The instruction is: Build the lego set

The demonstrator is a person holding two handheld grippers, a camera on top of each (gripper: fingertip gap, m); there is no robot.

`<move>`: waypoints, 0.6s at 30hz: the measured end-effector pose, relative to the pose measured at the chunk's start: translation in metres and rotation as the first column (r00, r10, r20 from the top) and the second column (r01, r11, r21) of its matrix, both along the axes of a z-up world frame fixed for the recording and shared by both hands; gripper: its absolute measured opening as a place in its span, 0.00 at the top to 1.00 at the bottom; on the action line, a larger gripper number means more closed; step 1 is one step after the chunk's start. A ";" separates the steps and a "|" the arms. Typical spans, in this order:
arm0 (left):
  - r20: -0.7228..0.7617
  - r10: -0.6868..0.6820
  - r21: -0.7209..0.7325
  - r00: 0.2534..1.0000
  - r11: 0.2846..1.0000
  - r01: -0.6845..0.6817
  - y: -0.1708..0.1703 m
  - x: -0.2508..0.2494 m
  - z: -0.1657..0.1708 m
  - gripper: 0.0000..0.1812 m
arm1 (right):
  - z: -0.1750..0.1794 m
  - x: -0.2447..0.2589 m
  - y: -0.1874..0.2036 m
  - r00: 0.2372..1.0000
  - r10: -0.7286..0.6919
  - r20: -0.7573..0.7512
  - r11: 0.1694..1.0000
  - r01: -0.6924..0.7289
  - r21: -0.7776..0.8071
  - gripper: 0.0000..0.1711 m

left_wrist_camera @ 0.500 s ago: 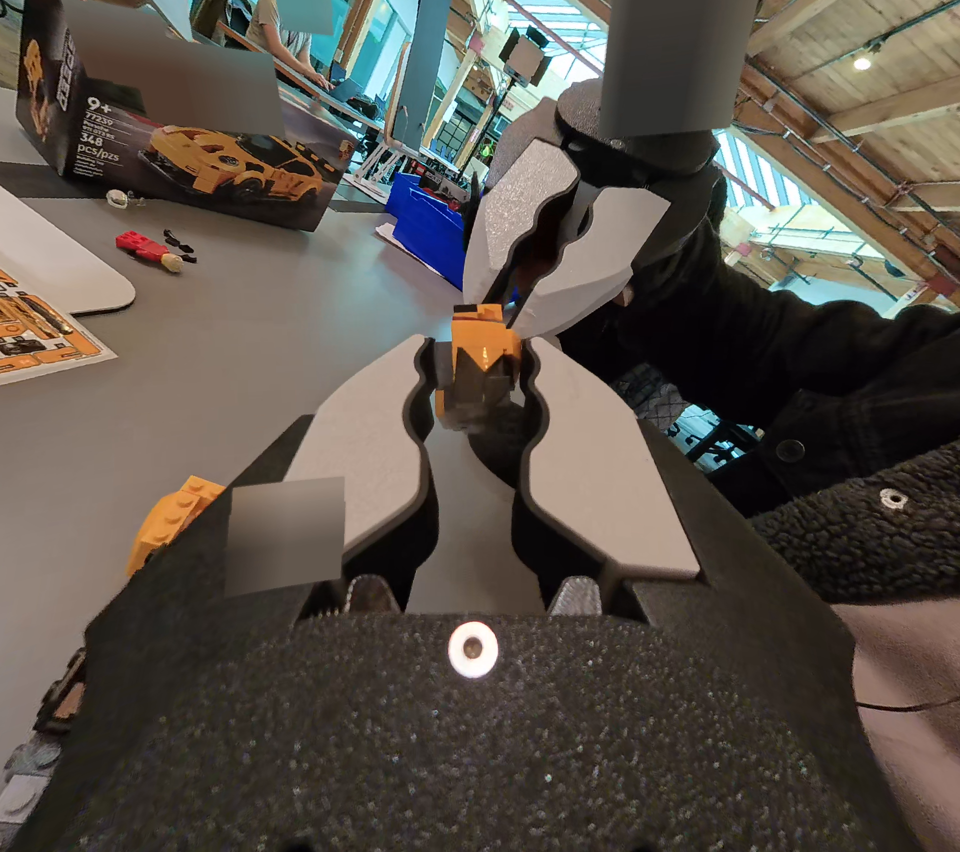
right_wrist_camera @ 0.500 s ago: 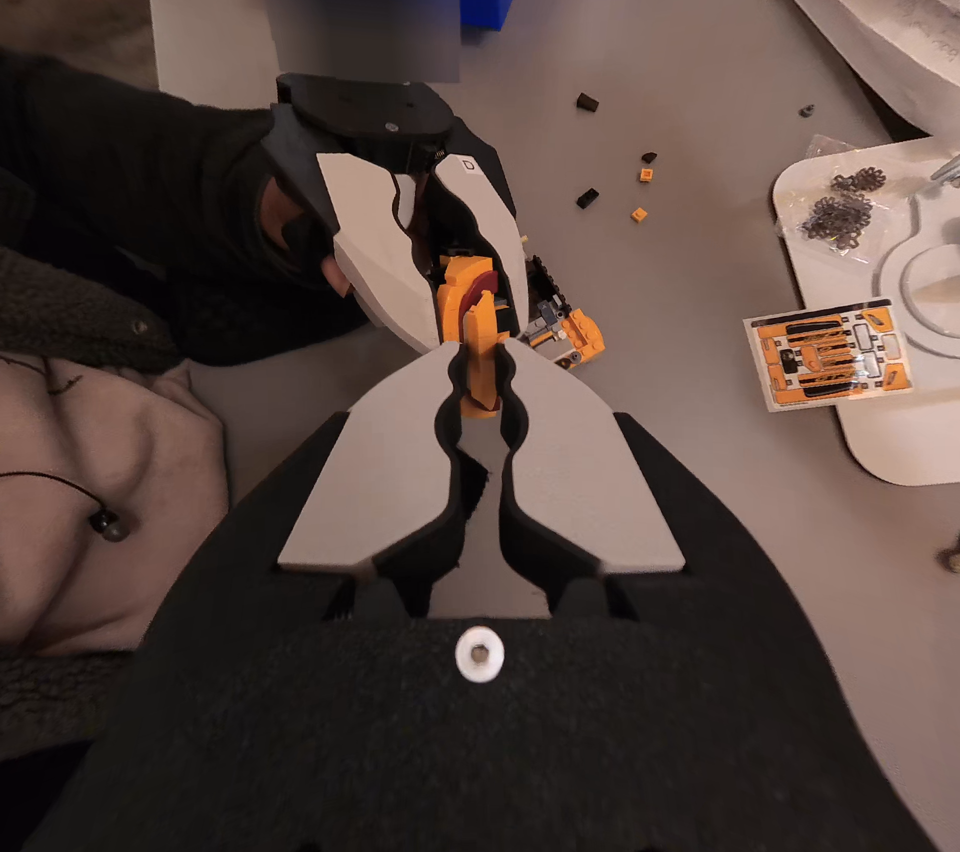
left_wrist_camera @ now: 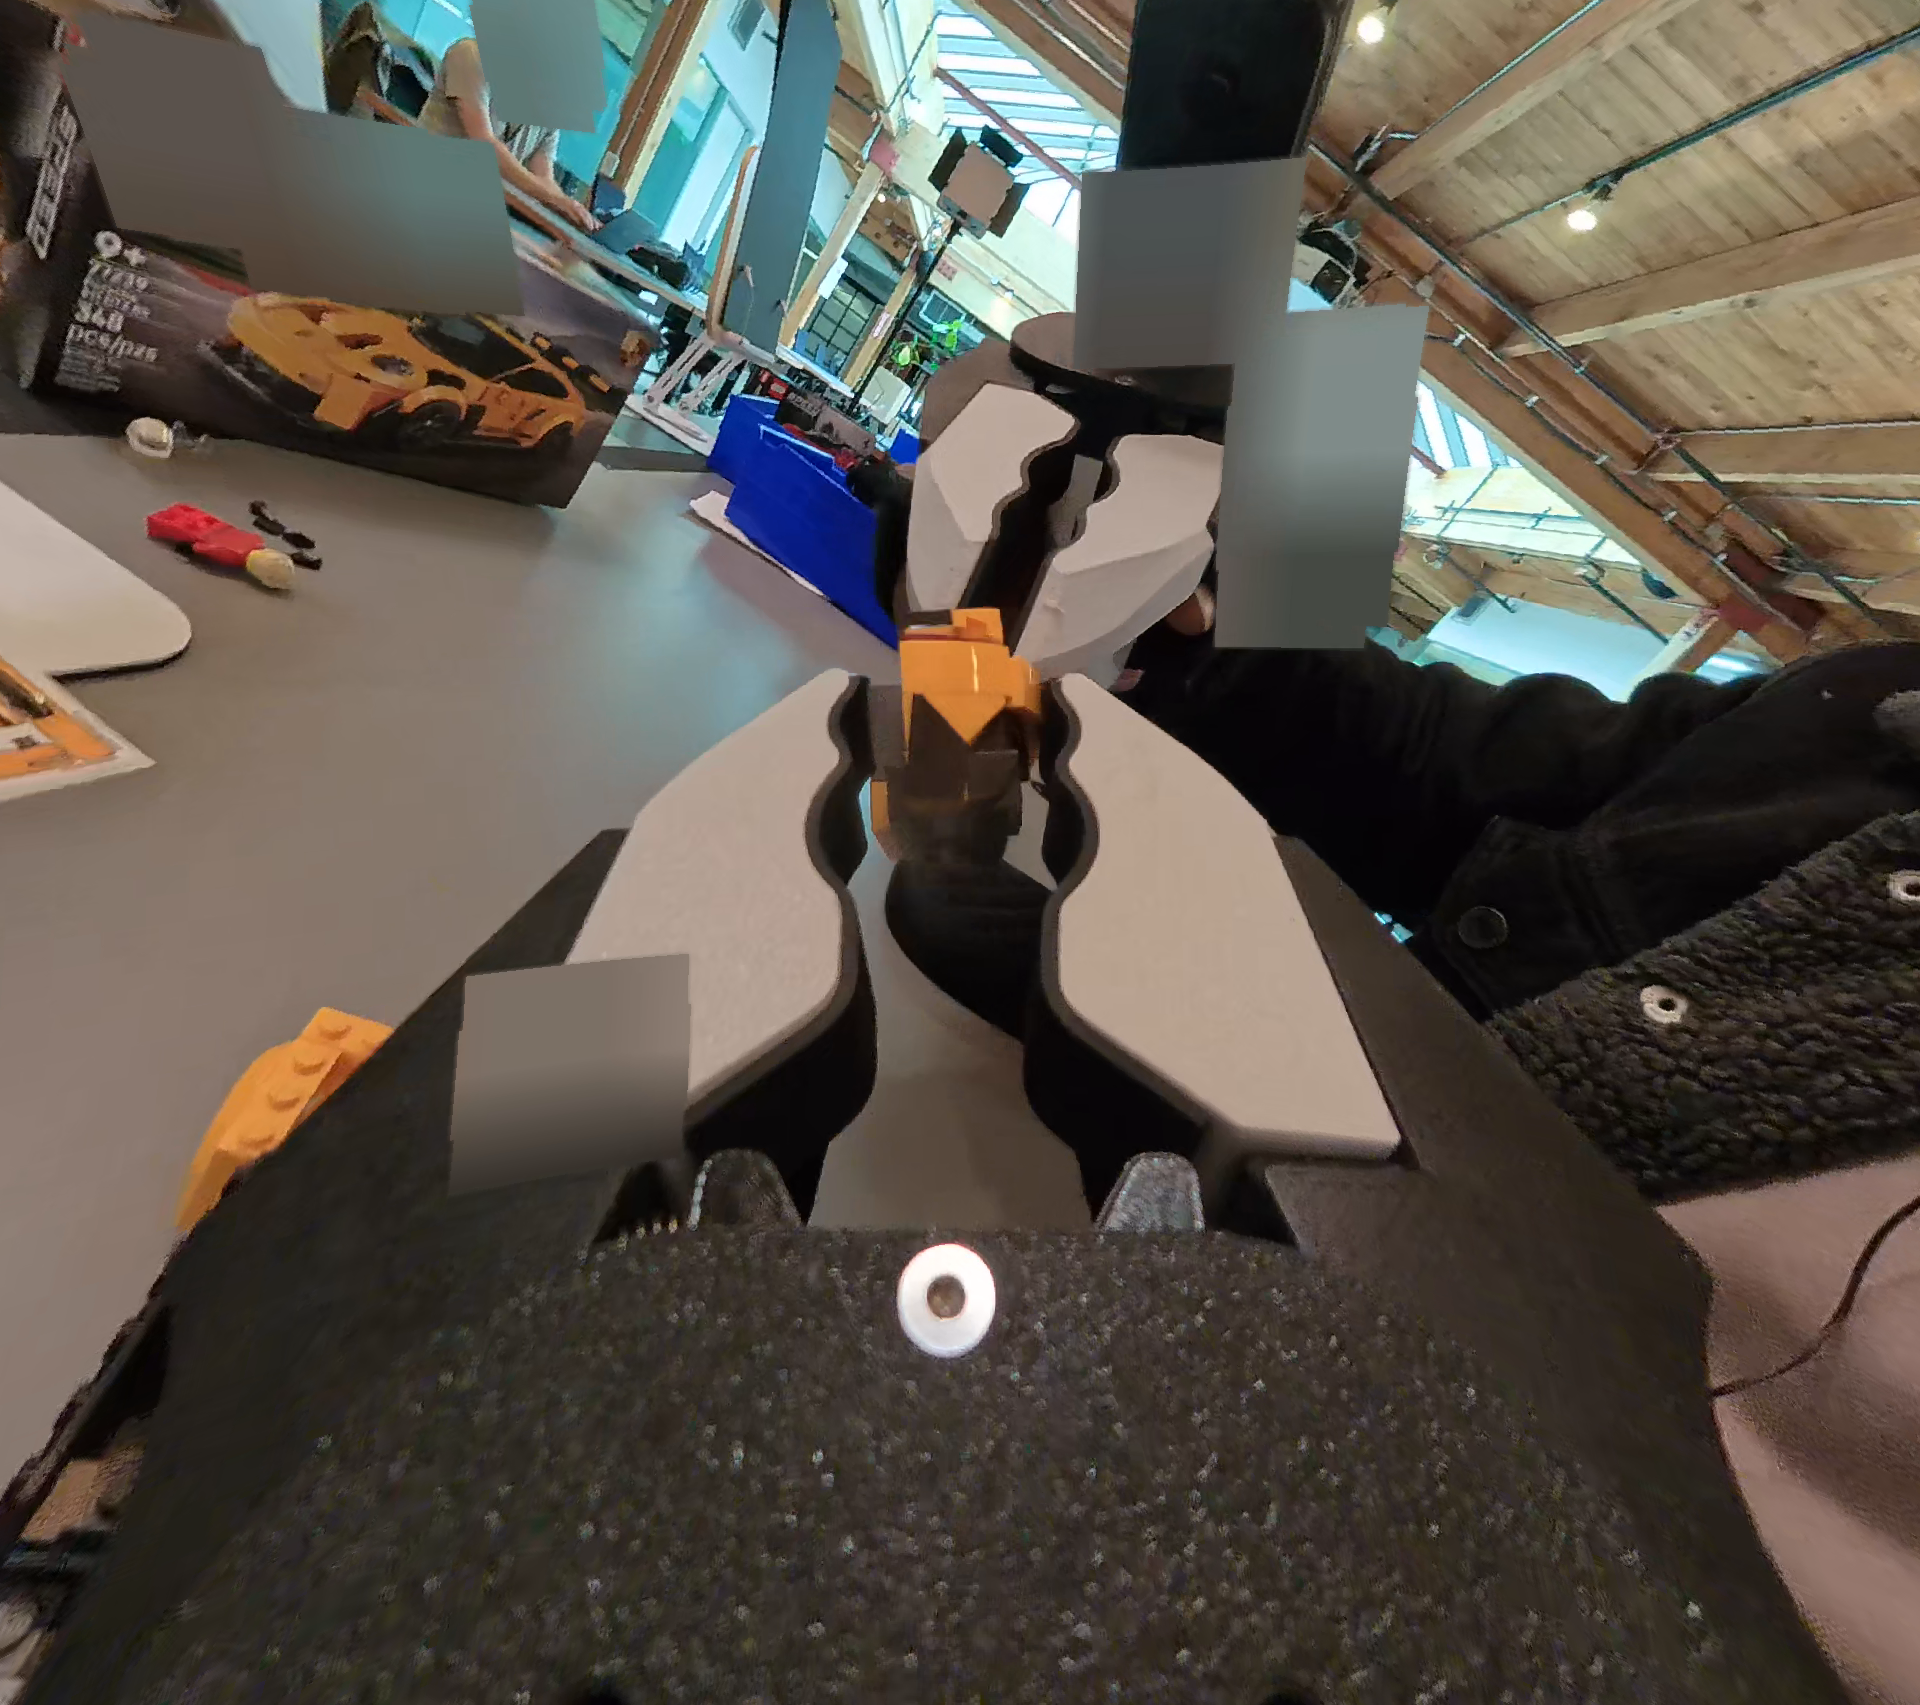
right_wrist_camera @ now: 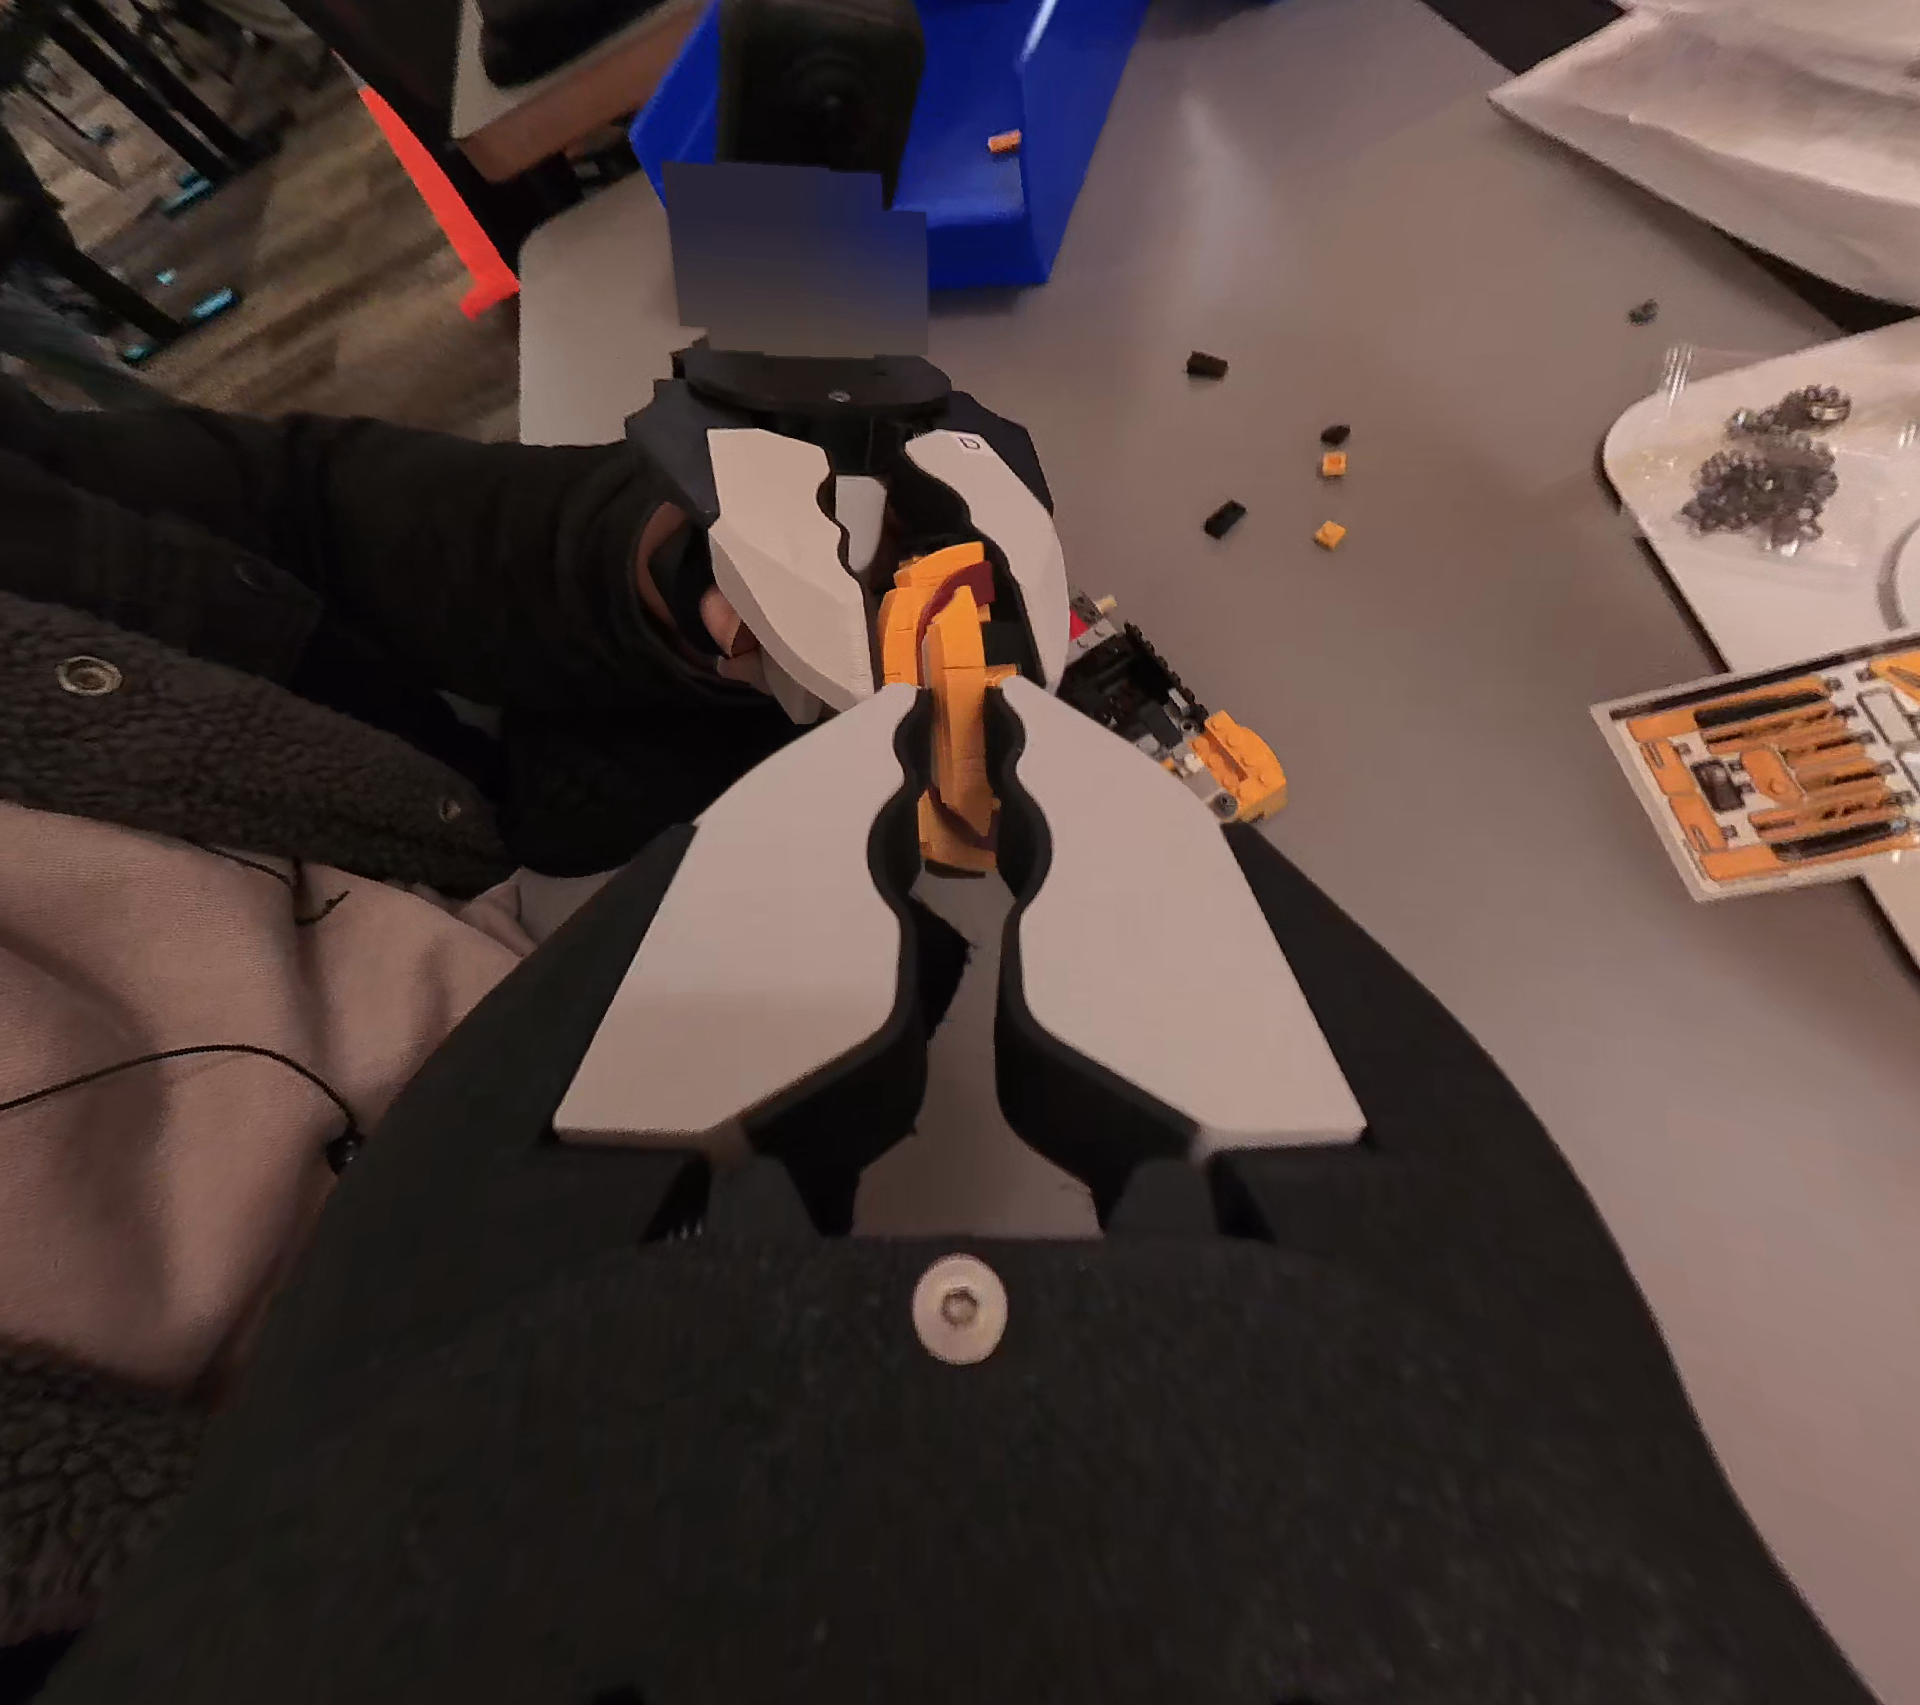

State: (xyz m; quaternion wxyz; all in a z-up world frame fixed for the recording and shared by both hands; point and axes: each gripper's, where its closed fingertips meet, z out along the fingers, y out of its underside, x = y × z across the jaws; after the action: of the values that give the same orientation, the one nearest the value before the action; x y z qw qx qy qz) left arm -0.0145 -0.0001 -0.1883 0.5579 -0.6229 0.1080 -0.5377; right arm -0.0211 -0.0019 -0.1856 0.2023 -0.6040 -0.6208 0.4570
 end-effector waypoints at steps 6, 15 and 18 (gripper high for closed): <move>0.035 0.034 0.013 0.999 0.999 -0.034 0.001 -0.008 0.006 0.83 | 0.007 0.002 -0.005 0.996 0.043 -0.080 0.929 -0.010 0.369 0.81; 0.030 0.069 -0.019 0.997 0.997 -0.068 0.004 -0.009 0.003 0.83 | -0.005 -0.009 0.000 0.997 -0.036 -0.068 0.685 0.075 0.725 0.82; 0.030 0.070 -0.024 0.997 0.997 -0.070 0.004 -0.009 0.002 0.83 | -0.005 -0.008 0.000 0.997 -0.051 -0.062 0.700 0.080 0.710 0.83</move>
State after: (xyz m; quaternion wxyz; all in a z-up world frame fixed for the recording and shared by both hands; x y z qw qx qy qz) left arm -0.0234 0.0037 -0.1862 0.5707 -0.6243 0.0713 -0.5286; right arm -0.0295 -0.0019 -0.1910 0.4473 -0.4922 -0.7232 0.1861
